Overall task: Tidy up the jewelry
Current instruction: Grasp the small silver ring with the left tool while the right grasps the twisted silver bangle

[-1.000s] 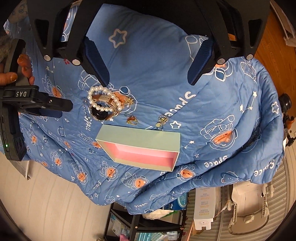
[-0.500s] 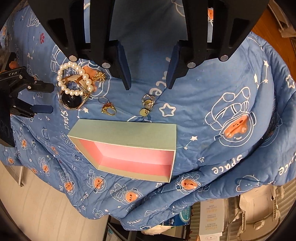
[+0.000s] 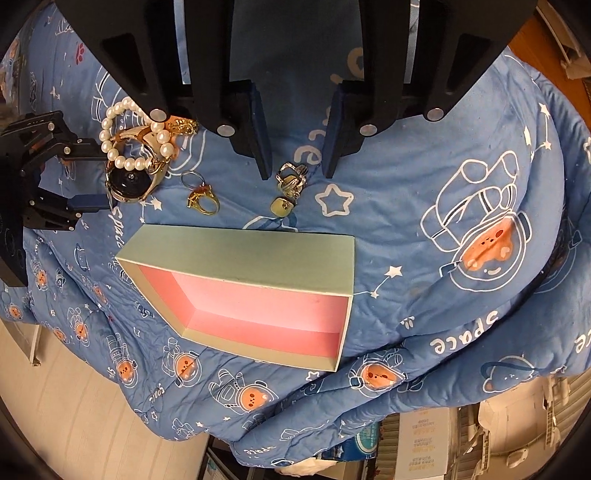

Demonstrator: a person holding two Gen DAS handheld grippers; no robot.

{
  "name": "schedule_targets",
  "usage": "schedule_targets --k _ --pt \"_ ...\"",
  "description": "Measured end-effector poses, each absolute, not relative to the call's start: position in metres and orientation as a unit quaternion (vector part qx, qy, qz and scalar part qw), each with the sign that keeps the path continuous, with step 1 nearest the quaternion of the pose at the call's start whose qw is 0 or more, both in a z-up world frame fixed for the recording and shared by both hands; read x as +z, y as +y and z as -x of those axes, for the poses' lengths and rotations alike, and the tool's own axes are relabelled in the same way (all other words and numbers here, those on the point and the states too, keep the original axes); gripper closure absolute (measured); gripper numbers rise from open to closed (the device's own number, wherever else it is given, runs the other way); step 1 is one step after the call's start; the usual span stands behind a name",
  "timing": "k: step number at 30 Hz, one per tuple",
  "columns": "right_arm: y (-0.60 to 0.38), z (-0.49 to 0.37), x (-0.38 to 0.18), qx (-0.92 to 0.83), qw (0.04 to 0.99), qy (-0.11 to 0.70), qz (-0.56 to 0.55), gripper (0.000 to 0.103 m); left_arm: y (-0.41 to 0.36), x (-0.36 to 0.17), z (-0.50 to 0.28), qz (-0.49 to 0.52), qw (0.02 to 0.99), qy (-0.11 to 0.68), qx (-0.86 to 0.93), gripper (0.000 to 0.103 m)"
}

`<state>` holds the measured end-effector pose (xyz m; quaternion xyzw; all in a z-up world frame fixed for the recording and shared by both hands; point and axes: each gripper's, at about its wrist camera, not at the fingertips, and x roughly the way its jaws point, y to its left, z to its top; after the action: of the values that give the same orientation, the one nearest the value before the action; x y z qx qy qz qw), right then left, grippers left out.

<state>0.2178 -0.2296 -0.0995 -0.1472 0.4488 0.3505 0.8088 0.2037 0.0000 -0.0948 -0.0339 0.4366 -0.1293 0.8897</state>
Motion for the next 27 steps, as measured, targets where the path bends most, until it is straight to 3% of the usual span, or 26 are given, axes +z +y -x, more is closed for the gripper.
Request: schedule_targets --k 7,19,27 --pt "-0.235 -0.216 -0.098 0.340 0.816 0.451 0.126 0.047 -0.005 -0.092 -0.204 0.029 0.892 0.431 -0.133 0.098" --pt "-0.248 -0.208 -0.085 0.309 0.835 0.452 0.050 0.047 -0.007 -0.086 -0.185 0.054 0.894 0.422 -0.142 0.099" --pt "-0.225 -0.210 -0.054 0.323 0.843 0.426 0.053 0.047 -0.016 -0.054 -0.181 0.054 0.900 0.397 -0.170 0.099"
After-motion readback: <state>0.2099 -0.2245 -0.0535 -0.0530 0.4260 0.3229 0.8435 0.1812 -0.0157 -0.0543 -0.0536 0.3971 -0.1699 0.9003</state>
